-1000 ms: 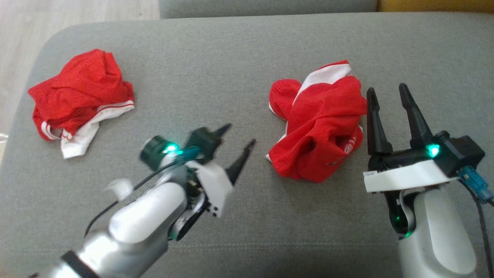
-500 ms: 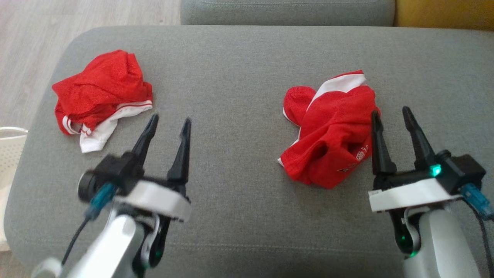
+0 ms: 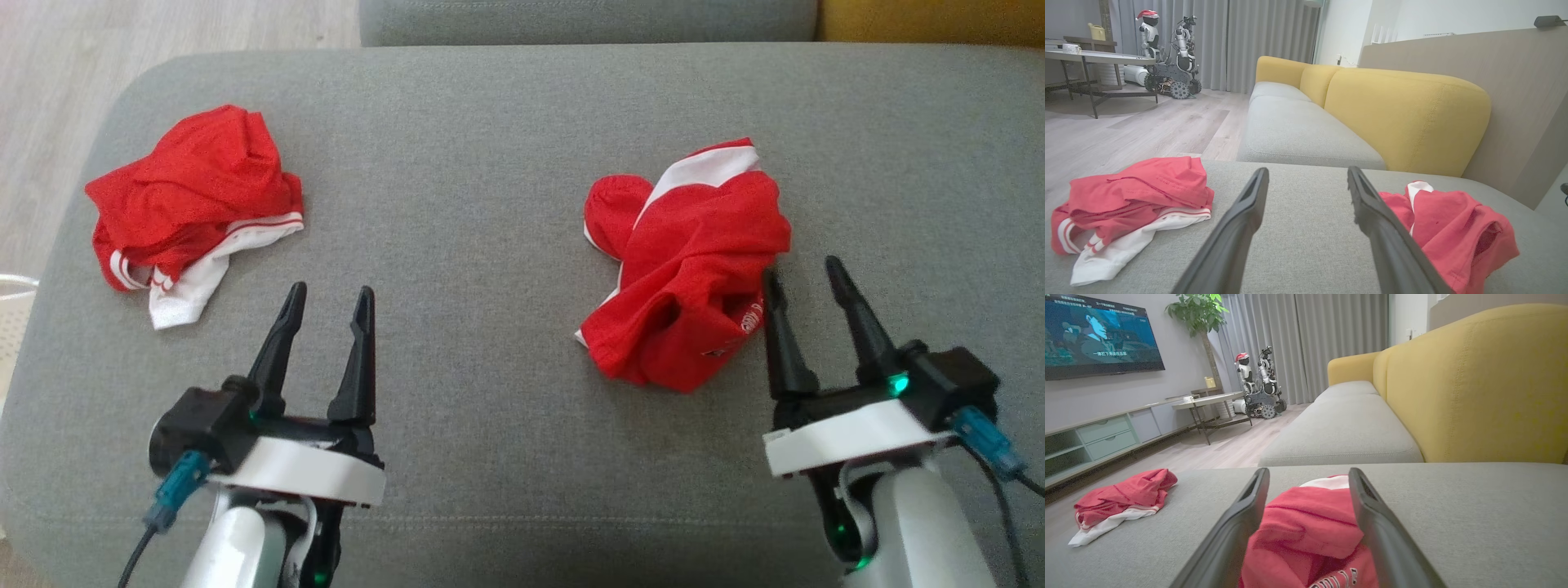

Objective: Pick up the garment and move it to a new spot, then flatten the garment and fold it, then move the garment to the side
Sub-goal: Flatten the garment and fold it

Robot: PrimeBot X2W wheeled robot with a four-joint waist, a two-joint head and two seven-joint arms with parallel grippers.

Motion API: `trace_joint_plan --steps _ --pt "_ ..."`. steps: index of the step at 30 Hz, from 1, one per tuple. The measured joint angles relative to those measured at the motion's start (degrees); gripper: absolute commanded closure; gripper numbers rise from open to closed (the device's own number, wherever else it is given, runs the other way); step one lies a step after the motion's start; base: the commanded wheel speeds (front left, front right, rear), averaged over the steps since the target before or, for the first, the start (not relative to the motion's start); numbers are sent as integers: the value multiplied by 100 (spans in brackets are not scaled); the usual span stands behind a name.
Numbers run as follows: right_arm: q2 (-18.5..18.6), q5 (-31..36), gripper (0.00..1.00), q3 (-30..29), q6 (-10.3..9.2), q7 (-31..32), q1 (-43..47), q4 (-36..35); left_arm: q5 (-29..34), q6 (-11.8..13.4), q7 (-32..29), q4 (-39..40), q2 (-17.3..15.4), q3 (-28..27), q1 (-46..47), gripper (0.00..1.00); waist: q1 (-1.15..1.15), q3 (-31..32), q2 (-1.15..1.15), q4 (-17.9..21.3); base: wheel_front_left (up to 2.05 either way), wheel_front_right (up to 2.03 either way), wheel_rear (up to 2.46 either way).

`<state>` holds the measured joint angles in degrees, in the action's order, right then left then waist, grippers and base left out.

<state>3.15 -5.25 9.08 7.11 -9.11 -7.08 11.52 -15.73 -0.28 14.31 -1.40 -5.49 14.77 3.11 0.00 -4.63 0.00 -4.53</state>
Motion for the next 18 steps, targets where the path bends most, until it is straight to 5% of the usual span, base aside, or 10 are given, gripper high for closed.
trace_joint_plan --steps 6,18 --pt "0 -25 0 383 0 223 -15 169 182 -314 0 -129 207 -285 10 0 0 -104 0 -44 0 0 0" --pt "1 -67 0 449 0 404 -610 973 196 -461 0 -282 258 -232 116 0 0 -354 0 -355 0 0 0"
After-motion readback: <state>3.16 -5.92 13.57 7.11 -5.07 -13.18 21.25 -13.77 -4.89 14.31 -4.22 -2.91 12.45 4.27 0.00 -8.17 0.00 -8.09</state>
